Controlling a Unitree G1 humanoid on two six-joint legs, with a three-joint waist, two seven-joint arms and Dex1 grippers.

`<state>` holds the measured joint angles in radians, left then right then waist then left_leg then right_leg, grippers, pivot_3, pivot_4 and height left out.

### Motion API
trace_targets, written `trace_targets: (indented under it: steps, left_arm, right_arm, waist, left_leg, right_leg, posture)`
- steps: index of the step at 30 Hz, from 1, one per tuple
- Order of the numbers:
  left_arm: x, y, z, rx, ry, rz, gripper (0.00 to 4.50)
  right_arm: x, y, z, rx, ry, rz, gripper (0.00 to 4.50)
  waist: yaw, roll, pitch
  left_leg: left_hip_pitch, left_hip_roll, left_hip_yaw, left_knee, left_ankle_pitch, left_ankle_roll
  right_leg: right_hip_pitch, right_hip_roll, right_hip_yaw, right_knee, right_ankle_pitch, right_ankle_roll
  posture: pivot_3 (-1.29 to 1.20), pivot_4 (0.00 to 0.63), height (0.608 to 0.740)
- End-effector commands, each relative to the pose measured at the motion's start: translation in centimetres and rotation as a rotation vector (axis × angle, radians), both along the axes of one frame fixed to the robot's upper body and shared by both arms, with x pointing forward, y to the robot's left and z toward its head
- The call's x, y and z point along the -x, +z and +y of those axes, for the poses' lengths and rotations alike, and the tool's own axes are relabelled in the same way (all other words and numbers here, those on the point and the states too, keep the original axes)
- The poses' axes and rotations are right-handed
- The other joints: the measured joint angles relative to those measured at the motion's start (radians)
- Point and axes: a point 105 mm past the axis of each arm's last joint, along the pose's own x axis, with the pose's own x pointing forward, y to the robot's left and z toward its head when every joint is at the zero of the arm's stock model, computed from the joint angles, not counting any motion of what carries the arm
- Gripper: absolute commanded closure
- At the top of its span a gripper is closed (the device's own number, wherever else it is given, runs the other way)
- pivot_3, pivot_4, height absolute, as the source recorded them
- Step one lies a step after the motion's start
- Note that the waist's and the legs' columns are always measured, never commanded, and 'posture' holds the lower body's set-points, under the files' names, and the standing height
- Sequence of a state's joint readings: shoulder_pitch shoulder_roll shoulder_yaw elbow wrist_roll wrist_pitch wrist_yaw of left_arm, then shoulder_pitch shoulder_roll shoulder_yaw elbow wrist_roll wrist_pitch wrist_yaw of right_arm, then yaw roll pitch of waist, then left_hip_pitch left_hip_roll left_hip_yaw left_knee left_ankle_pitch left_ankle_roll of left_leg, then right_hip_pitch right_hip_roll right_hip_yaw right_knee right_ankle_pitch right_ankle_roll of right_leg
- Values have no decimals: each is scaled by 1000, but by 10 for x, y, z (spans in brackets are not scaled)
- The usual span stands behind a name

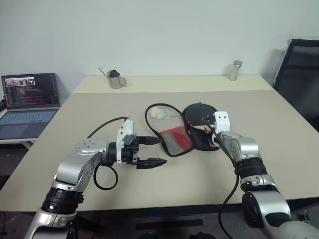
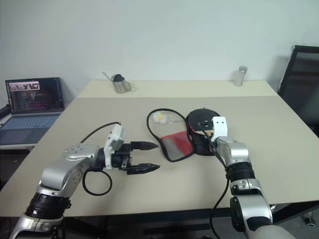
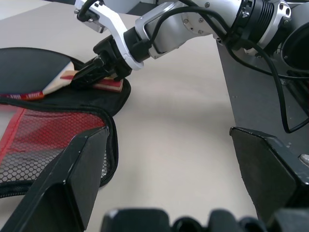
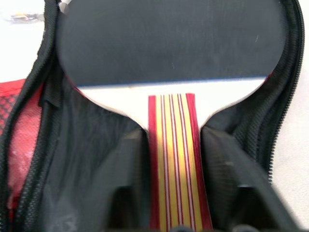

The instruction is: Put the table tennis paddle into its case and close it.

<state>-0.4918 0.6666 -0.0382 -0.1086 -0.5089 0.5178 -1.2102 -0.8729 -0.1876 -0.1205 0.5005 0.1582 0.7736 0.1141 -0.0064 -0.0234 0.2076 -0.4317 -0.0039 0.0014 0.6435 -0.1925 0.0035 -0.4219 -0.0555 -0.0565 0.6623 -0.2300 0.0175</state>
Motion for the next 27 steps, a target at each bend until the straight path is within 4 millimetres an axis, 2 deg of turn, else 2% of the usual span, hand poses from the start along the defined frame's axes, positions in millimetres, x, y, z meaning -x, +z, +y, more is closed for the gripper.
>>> trace_targets:
  steps: [1,4,8,11,16,22,27]
  left_arm:
    - [1,10,5,4,13,-44,101]
    - [-3,10,10,7,44,-49,101]
    - [-11,13,23,8,120,-67,101]
    - [-27,13,41,-32,232,-99,101]
    - [-44,6,54,-102,304,-110,101]
    - [-76,-4,72,-175,414,-119,101]
    - [-102,-15,67,-230,432,-120,101]
  right_arm:
    - [3,23,6,-4,29,-81,1116]
    - [15,33,11,-6,69,-107,56]
    - [38,56,15,15,178,-165,19]
    - [68,83,26,-2,387,-209,19]
    - [104,116,21,37,606,-268,19]
    - [123,138,11,117,717,-335,19]
    - [125,140,8,130,739,-353,19]
  waist:
    - [0,0,0]
    - [1,0,0]
    - [2,0,0]
    - [3,0,0]
    - [5,0,0]
    - [8,0,0]
    - [9,-1,0]
  left_leg:
    - [0,0,0,0,0,0]
    - [0,0,0,0,0,0]
    - [0,0,0,0,0,0]
    - [0,0,-1,0,0,0]
    - [0,0,-2,0,0,0]
    - [0,0,-2,0,0,0]
    - [-1,0,-1,0,0,0]
  right_leg:
    - [0,0,0,0,0,0]
    - [0,0,0,0,0,0]
    - [0,0,0,0,0,0]
    - [0,0,-1,0,0,0]
    - [1,0,-4,-2,0,0]
    - [1,-1,-6,-3,0,0]
    - [1,-1,-6,-3,0,1]
  posture:
    - [0,150,740]
    - [0,150,740]
    - [0,150,740]
    - [0,150,740]
    - [0,150,740]
    - [0,150,740]
    - [0,150,740]
